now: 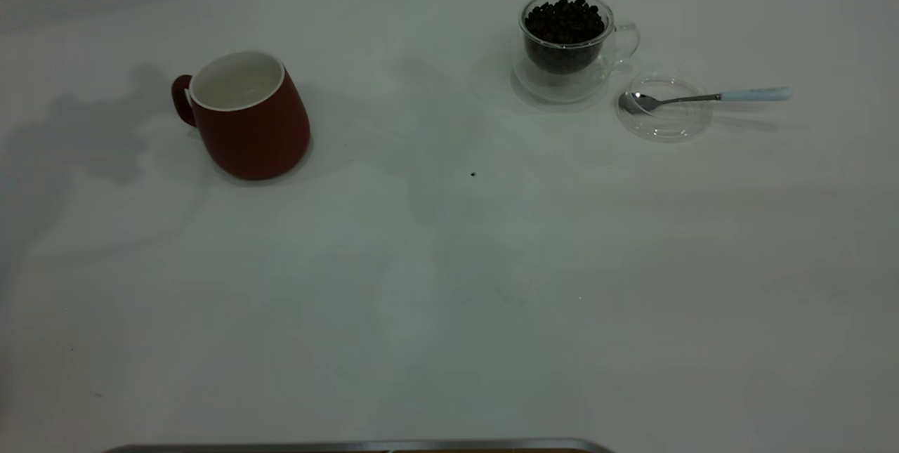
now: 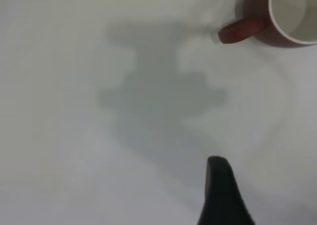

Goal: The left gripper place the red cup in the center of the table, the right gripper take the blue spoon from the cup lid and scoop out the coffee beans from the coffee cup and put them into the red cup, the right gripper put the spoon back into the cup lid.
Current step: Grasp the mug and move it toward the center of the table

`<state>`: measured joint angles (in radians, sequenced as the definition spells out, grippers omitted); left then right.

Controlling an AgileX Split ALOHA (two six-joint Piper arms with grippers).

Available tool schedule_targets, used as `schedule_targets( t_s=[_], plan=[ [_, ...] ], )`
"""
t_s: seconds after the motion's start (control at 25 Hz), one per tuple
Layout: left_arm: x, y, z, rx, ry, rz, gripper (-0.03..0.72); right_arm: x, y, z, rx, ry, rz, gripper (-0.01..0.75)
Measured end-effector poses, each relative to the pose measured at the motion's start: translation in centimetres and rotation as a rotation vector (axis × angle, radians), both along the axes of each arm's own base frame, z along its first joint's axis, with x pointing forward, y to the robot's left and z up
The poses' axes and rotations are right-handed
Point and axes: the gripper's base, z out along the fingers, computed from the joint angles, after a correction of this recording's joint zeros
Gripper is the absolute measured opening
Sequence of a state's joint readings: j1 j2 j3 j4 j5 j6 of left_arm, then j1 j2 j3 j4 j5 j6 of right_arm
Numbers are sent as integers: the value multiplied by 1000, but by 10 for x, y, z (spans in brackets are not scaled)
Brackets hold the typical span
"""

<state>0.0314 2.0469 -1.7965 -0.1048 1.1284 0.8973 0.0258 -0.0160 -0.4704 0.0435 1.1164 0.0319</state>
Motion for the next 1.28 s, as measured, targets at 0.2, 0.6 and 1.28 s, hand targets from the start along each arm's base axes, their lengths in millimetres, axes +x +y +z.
schedule_targets(
  t_s=[0.2, 0.6, 1.28],
  plan=[
    [44, 0, -55, 1, 68, -44, 537, 0, 0, 0, 0, 0, 0, 369],
    [64, -15, -88, 26, 64, -302, 537, 0, 0, 0, 0, 0, 0, 369],
    [62, -58, -124, 105, 130, -615, 537, 0, 0, 0, 0, 0, 0, 369]
  ],
)
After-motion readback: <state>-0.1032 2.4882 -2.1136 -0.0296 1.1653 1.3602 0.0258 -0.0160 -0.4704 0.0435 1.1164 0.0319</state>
